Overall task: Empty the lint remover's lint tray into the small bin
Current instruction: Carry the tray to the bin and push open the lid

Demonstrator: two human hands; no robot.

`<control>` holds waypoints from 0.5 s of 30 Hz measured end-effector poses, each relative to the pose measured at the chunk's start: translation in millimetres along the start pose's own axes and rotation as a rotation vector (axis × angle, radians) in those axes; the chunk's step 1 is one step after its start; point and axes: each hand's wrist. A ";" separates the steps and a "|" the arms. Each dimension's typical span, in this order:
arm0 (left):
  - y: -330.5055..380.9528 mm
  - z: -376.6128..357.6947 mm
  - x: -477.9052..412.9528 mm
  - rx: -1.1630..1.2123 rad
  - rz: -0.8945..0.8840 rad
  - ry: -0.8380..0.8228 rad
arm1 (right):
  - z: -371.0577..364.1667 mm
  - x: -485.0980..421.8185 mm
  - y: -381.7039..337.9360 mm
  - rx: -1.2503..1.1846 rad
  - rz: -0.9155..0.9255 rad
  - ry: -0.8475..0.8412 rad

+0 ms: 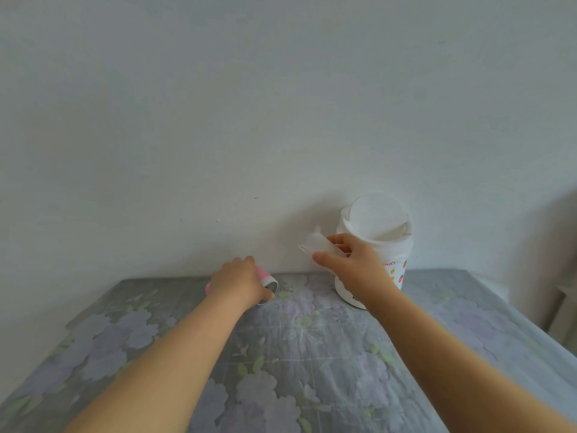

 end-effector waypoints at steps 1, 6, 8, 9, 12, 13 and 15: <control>-0.5 -0.7 -0.1 -0.002 -0.003 -0.008 | 0.8 0.1 -0.4 -0.005 -0.002 -0.003; 6.4 5.7 -0.7 0.029 -0.007 -0.075 | 7.9 0.9 -7.1 -0.060 0.011 0.032; 18.1 12.9 -1.3 0.074 -0.056 -0.026 | 13.9 1.5 -11.4 -0.069 0.039 0.073; 25.7 16.6 -1.3 0.125 -0.103 0.020 | 17.2 1.8 -13.3 -0.078 0.061 0.096; 53.6 27.3 1.8 0.340 -0.266 0.177 | 31.0 1.8 -17.3 -0.122 0.115 0.211; 63.3 30.2 3.6 0.400 -0.314 0.218 | 36.4 0.6 -17.6 -0.141 0.124 0.259; 84.2 33.4 6.7 0.477 -0.408 0.270 | 50.0 -3.4 -15.3 -0.181 0.123 0.369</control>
Point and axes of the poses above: each hand's wrist, its own x-axis away from the middle knuckle, its own z-axis out of the back of the hand, y = z × x, and after that the axes turned 8 degrees about -z, right-handed
